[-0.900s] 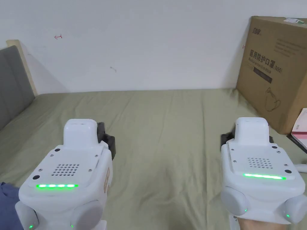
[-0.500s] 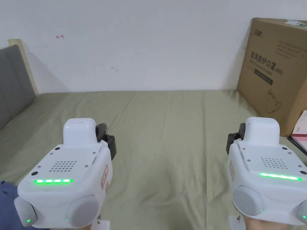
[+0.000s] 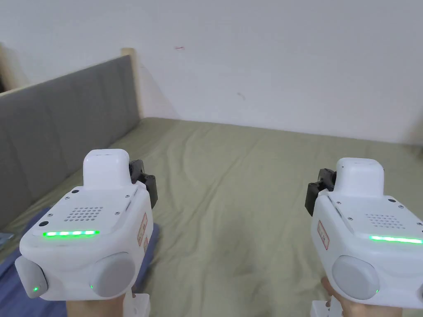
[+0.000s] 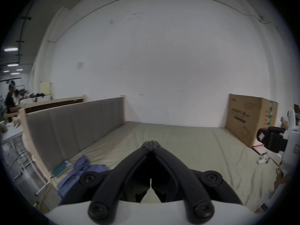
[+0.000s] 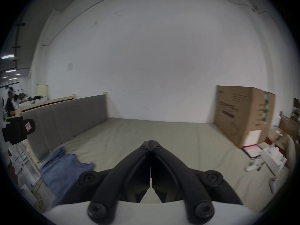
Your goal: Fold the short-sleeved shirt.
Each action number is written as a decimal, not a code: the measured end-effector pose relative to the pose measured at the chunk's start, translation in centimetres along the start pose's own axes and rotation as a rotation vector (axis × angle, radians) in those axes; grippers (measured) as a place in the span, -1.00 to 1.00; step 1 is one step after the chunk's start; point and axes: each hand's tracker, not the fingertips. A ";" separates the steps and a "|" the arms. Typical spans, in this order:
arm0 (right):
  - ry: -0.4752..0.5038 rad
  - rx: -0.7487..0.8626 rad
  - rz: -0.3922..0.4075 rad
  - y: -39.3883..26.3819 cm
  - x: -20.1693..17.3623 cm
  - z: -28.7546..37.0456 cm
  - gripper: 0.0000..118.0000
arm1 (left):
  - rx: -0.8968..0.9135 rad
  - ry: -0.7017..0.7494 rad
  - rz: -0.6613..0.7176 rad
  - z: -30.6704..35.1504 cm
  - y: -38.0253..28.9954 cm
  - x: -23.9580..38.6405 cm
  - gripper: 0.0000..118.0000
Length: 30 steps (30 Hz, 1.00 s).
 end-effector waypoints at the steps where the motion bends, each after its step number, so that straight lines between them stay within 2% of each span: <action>1: 0.047 -0.002 0.009 0.0 -1.5 -0.5 -1.00 | -0.005 0.026 0.009 0.4 0.0 -1.4 -1.00; 5: 0.219 -0.043 -0.044 -0.2 -5.9 -2.2 -1.00 | -0.043 0.189 -0.033 1.4 -0.2 -5.2 -1.00; 7: 0.266 -0.068 -0.036 -0.4 -7.6 -2.8 -1.00 | -0.053 0.239 -0.044 2.0 -0.3 -6.7 -1.00; 9: 0.265 -0.073 -0.008 -0.8 -8.9 -3.1 -1.00 | -0.063 0.244 -0.011 2.3 -0.4 -8.2 -1.00; 11: 0.292 -0.090 -0.012 -1.2 -9.6 -3.2 -1.00 | -0.090 0.256 0.026 2.0 -0.9 -9.5 -1.00; 14: 0.305 -0.120 -0.022 -1.8 -9.9 -3.6 -1.00 | -0.181 0.287 -0.023 0.5 -1.9 -10.3 -1.00; 16: 0.291 -0.141 0.000 -2.2 -9.9 -4.0 -1.00 | -0.219 0.303 -0.051 -0.9 -3.0 -10.6 -1.00; 19: 0.273 -0.174 0.000 -3.0 -9.3 -4.7 -1.00 | -0.376 0.201 0.052 -4.4 -5.0 -12.5 -0.97; 21: 0.263 -0.199 -0.013 -3.6 -8.9 -5.3 -1.00 | -0.459 0.186 0.080 -7.3 -6.9 -13.5 -0.78; 22: 0.255 -0.217 -0.015 -4.0 -8.7 -5.7 -1.00 | -0.516 0.172 0.064 -9.1 -8.0 -13.9 -0.28; 23: 0.247 -0.230 -0.010 -4.4 -8.6 -6.0 -1.00 | -0.558 0.158 0.059 -10.8 -9.3 -14.1 0.62; 24: 0.241 -0.241 -0.004 -4.7 -8.5 -6.4 -1.00 | -0.628 0.141 0.062 -12.4 -10.5 -14.3 0.93; 30: 0.197 -0.313 0.007 -6.3 -7.5 -8.8 -1.00 | -0.818 0.072 0.067 -18.7 -16.5 -14.4 0.90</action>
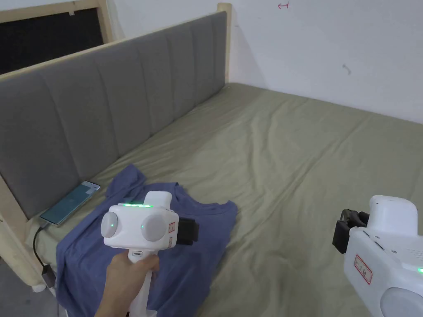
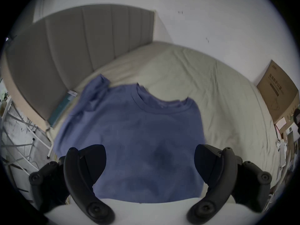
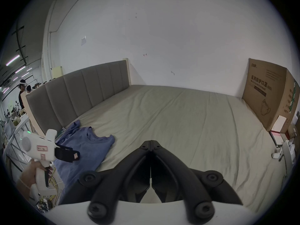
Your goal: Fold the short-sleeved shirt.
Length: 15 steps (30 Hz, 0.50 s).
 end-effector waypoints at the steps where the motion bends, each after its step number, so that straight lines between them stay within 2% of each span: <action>1: -0.001 -0.011 -0.008 -0.1 0.3 -0.4 -1.00 | -0.054 0.005 0.011 -1.4 -0.2 0.2 0.90; 2: -0.002 -0.018 -0.012 -0.3 0.6 -0.7 -1.00 | -0.081 -0.006 0.026 -2.8 -0.3 0.3 0.85; 3: -0.009 -0.024 -0.011 -0.4 0.7 -0.9 -1.00 | -0.126 -0.025 0.027 -4.3 -0.6 0.2 0.70; 5: -0.024 -0.044 0.002 -0.7 1.1 -1.5 -1.00 | -0.226 0.005 0.000 -6.3 -1.6 0.7 0.63; 6: -0.031 -0.053 0.006 -0.8 1.2 -1.7 -1.00 | -0.163 0.049 -0.058 -6.1 -2.1 1.2 0.58; 7: -0.038 -0.063 -0.001 -1.0 1.4 -2.0 -1.00 | -0.156 0.034 -0.046 -5.5 -1.8 1.6 0.42; 9: -0.034 -0.073 -0.023 -1.2 1.8 -2.3 -1.00 | -0.163 0.020 -0.023 -4.8 -1.0 1.1 -0.37; 10: -0.035 -0.080 -0.039 -1.3 1.9 -2.5 -1.00 | -0.154 0.019 -0.002 -4.5 -0.8 0.7 -0.98; 12: -0.030 -0.088 -0.055 -1.4 2.1 -2.6 -1.00 | -0.139 0.075 0.047 -4.2 -0.7 -0.1 -0.98; 14: -0.027 -0.090 -0.056 -1.4 2.1 -2.4 -1.00 | -0.167 0.009 0.125 -4.3 -0.6 -1.2 -0.98; 15: -0.028 -0.090 -0.052 -1.4 2.1 -2.4 -1.00 | -0.157 0.019 0.086 -4.2 -0.5 -0.9 -0.98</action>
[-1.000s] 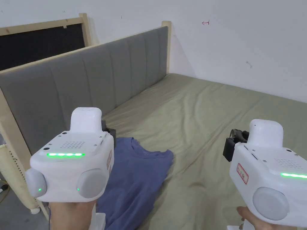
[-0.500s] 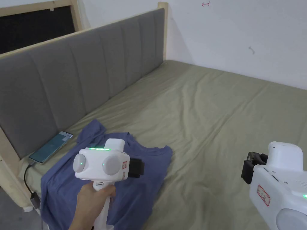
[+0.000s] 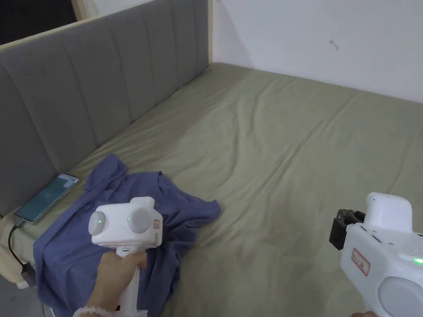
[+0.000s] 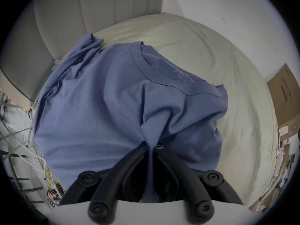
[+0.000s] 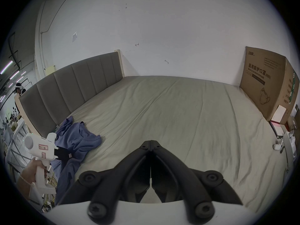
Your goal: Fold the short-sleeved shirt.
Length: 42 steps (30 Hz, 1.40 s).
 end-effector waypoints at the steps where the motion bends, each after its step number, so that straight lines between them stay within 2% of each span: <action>1: -0.004 0.001 0.001 0.0 0.1 0.1 -1.00 | -0.006 0.001 -0.007 0.1 0.1 0.2 -0.98; 7: -0.013 0.006 -0.047 -0.2 1.5 0.8 -1.00 | 0.010 -0.106 0.080 3.2 1.7 -0.7 -0.98; 10: -0.030 0.015 -0.070 -0.1 2.4 1.3 -1.00 | 0.104 -0.094 0.014 6.8 2.9 1.2 -0.98; 13: -0.046 0.036 -0.118 0.1 3.7 2.1 -1.00 | 0.198 -0.217 -0.030 11.0 4.6 4.2 -0.98; 18: -0.118 0.090 -0.143 0.6 6.5 5.0 -1.00 | 0.303 -0.444 -0.157 16.8 6.4 13.4 -0.98; 21: -0.201 0.143 -0.159 1.1 9.4 7.7 -1.00 | 0.309 -0.652 -0.213 19.4 6.1 20.5 -0.98; 23: -0.256 0.179 -0.202 1.3 12.0 10.0 -1.00 | 0.272 -0.829 -0.245 20.7 5.4 25.9 -0.98; 24: -0.284 0.200 -0.220 1.4 13.3 11.1 -1.00 | 0.273 -0.871 -0.254 21.4 4.8 28.3 -0.98; 27: -0.399 0.259 -0.282 1.4 17.6 15.0 -1.00 | 0.249 -0.969 -0.394 22.6 2.2 36.3 -0.98; 30: -0.508 0.309 -0.347 0.7 21.8 19.1 -1.00 | 0.106 -1.126 -0.386 22.6 -1.6 42.5 -0.98; 31: -0.546 0.318 -0.367 0.2 23.1 20.4 -1.00 | 0.107 -1.141 -0.455 22.0 -3.2 44.7 -0.98; 32: -0.592 0.326 -0.384 -0.3 24.4 21.5 -1.00 | 0.097 -1.081 -0.521 21.4 -5.3 46.9 -0.98; 33: -0.623 0.323 -0.397 -0.7 25.2 22.2 -1.00 | 0.047 -1.012 -0.543 20.7 -6.9 48.2 -0.98; 35: -0.667 0.296 -0.433 -2.1 27.3 23.3 -1.00 | -0.052 -0.989 -0.645 17.3 -11.2 50.7 -0.98; 39: -0.688 0.229 -0.504 -4.7 29.4 23.6 -1.00 | -0.227 -0.859 -0.754 10.0 -18.7 52.8 -0.98; 41: -0.684 0.197 -0.491 -5.6 29.5 22.9 -1.00 | -0.301 -0.779 -0.804 8.1 -21.2 52.9 -0.96; 42: -0.681 0.156 -0.475 -6.0 29.5 22.4 -1.00 | -0.296 -0.786 -0.828 7.1 -22.1 52.5 -0.91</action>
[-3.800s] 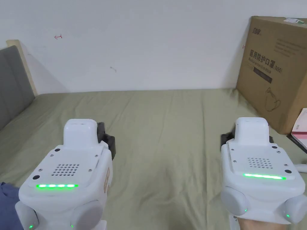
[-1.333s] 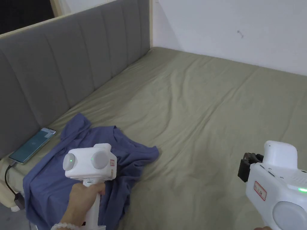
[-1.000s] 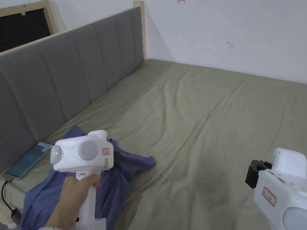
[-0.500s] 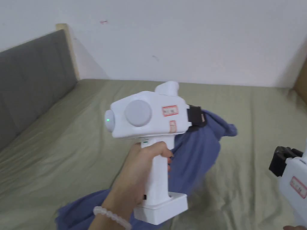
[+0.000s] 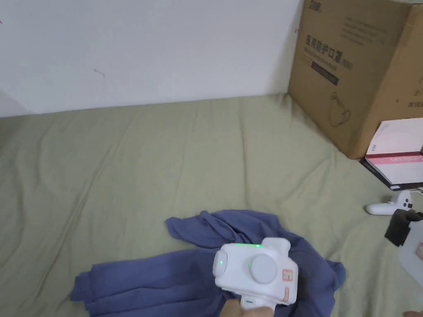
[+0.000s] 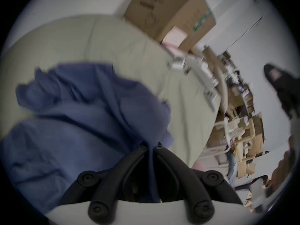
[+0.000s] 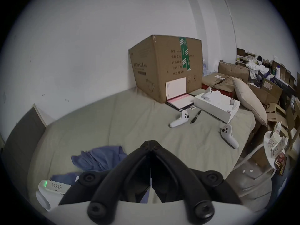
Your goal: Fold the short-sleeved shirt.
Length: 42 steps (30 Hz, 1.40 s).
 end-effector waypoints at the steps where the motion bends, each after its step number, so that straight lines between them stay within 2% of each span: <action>1: -0.004 -0.011 0.012 -0.3 -0.1 -0.3 -1.00 | -0.013 0.016 -0.024 -0.4 -0.3 0.0 -0.75; 4: 0.016 -0.032 0.021 -0.8 -1.0 -0.9 -1.00 | -0.019 0.033 -0.018 0.3 -0.3 -0.5 0.50; 5: 0.027 -0.035 0.018 -0.8 -1.3 -1.0 -1.00 | -0.019 0.028 -0.015 0.9 -0.1 -0.5 0.85; 6: 0.035 -0.038 0.016 -0.8 -1.6 -1.2 -1.00 | -0.013 0.023 -0.014 1.5 0.1 -0.5 0.91; 9: 0.062 -0.046 0.028 -0.8 -2.9 -1.4 -1.00 | 0.064 0.035 -0.013 4.5 1.1 -1.2 0.86; 10: 0.072 -0.048 0.038 -0.9 -3.4 -1.4 -1.00 | 0.079 0.042 -0.006 5.6 1.3 -1.6 0.74; 11: 0.082 -0.050 0.048 -1.0 -3.9 -1.4 -1.00 | 0.104 0.041 -0.001 6.9 1.4 -2.1 0.29; 13: 0.101 -0.059 0.062 -1.3 -4.8 -1.6 -1.00 | 0.178 0.048 0.034 9.4 1.1 -3.6 -0.88; 14: 0.113 -0.064 0.069 -1.5 -5.3 -1.7 -1.00 | 0.199 0.071 0.064 10.4 0.5 -4.5 -1.00; 17: 0.143 -0.086 0.090 -2.3 -6.9 -2.0 -1.00 | 0.255 0.253 0.110 12.0 -2.7 -6.8 -1.00; 19: 0.164 -0.103 0.108 -2.9 -8.0 -2.4 -1.00 | 0.163 0.237 0.138 12.0 -4.4 -8.5 -1.00; 22: 0.189 -0.124 0.129 -3.6 -9.5 -2.8 -1.00 | 0.186 0.239 0.237 13.1 -6.6 -11.0 -1.00; 25: 0.211 -0.148 0.147 -4.1 -10.9 -3.4 -1.00 | 0.196 0.310 0.272 15.2 -6.9 -13.7 -0.99; 26: 0.215 -0.155 0.160 -4.2 -11.3 -3.6 -1.00 | 0.196 0.334 0.280 16.2 -6.8 -14.9 -0.69; 29: 0.228 -0.164 0.190 -4.6 -12.2 -4.1 -1.00 | 0.207 0.406 0.327 18.4 -6.4 -19.2 0.87; 30: 0.230 -0.168 0.195 -4.7 -12.6 -3.9 -1.00 | 0.218 0.438 0.354 18.9 -6.3 -20.5 0.91; 32: 0.234 -0.185 0.205 -5.1 -13.0 -4.3 -1.00 | 0.252 0.496 0.423 19.9 -5.6 -23.5 0.79; 35: 0.227 -0.216 0.228 -5.9 -13.6 -4.9 -1.00 | 0.232 0.489 0.549 19.5 -4.3 -28.5 0.78; 36: 0.226 -0.225 0.234 -6.2 -13.7 -5.0 -1.00 | 0.209 0.506 0.563 18.9 -4.2 -29.5 0.72; 38: 0.228 -0.246 0.243 -6.7 -13.8 -5.4 -1.00 | 0.176 0.502 0.592 17.2 -4.0 -31.3 0.43; 39: 0.226 -0.256 0.250 -6.8 -13.9 -5.6 -1.00 | 0.153 0.498 0.595 16.3 -4.1 -31.7 0.37; 40: 0.223 -0.267 0.258 -7.0 -13.9 -5.9 -1.00 | 0.133 0.558 0.582 15.9 -4.8 -31.3 0.26; 42: 0.221 -0.279 0.271 -7.1 -13.8 -6.6 -1.00 | 0.173 0.596 0.503 16.5 -4.4 -29.6 -0.51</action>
